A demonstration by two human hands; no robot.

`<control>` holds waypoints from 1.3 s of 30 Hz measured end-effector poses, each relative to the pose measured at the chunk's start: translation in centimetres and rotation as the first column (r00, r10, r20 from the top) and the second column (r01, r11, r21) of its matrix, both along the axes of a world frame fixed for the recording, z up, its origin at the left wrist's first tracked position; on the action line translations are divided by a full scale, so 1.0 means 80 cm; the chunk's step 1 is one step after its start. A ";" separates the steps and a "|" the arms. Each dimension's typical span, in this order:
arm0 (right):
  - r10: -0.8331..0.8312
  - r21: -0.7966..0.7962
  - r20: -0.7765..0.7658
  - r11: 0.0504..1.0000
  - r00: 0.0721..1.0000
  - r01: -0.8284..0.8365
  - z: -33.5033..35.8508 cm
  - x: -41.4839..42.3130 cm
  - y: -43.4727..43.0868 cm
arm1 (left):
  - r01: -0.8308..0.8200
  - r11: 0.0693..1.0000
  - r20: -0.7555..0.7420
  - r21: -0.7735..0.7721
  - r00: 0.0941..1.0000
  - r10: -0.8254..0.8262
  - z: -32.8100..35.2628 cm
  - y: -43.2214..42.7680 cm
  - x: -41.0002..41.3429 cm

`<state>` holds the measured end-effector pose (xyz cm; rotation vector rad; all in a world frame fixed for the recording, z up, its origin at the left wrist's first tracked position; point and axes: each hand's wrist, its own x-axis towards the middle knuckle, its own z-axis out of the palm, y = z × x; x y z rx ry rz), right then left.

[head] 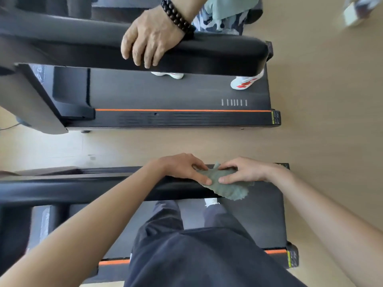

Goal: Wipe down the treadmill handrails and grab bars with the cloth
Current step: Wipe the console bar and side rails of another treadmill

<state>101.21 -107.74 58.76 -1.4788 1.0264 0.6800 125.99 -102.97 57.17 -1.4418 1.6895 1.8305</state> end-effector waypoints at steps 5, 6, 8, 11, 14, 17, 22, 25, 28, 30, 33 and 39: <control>0.069 0.097 -0.044 0.993 0.997 -0.064 0.006 0.048 -0.006 | 0.000 0.999 0.010 0.054 1.000 -0.001 0.001 0.007 0.040; 0.087 0.116 -0.046 0.990 0.995 -0.081 0.007 0.061 -0.006 | 0.003 0.998 0.016 0.060 1.000 -0.004 0.002 0.010 0.050; 0.117 0.125 -0.047 0.986 0.992 -0.110 0.009 0.088 -0.003 | 0.000 0.997 0.030 0.071 1.000 -0.002 0.005 0.016 0.073; 0.172 0.125 -0.045 0.978 0.984 -0.166 0.008 0.130 0.003 | -0.009 0.998 0.064 0.070 0.998 0.004 0.014 0.028 0.112; 0.218 0.149 -0.016 0.966 0.976 -0.213 0.010 0.174 0.012 | -0.003 0.999 0.101 0.041 0.995 -0.001 0.026 0.047 0.150; 0.231 0.159 0.018 0.960 0.973 -0.231 0.011 0.216 0.023 | 0.008 1.000 0.175 -0.001 0.985 -0.008 0.034 0.067 0.188; 0.248 0.159 0.087 0.953 0.965 -0.259 0.009 0.288 0.043 | -0.012 0.995 0.287 -0.097 0.957 0.040 0.050 0.101 0.253; 0.271 0.132 0.140 0.948 0.952 -0.290 0.008 0.334 0.058 | -0.035 0.984 0.343 -0.176 0.935 0.095 0.057 0.122 0.294; 0.269 0.138 0.182 0.945 0.946 -0.295 0.010 0.381 0.074 | -0.056 0.977 0.389 -0.207 0.911 0.135 0.064 0.141 0.339; 0.265 0.134 0.210 0.946 0.941 -0.297 0.011 0.412 0.084 | -0.082 0.972 0.411 -0.220 0.896 0.168 0.069 0.155 0.371; 0.293 0.084 0.243 0.944 0.925 -0.321 0.009 0.460 0.100 | -0.128 0.968 0.436 -0.214 0.875 0.212 0.077 0.174 0.417; 0.332 0.057 0.301 0.929 0.894 -0.365 0.002 0.549 0.125 | -0.186 0.961 0.510 -0.203 0.818 0.266 0.087 0.195 0.493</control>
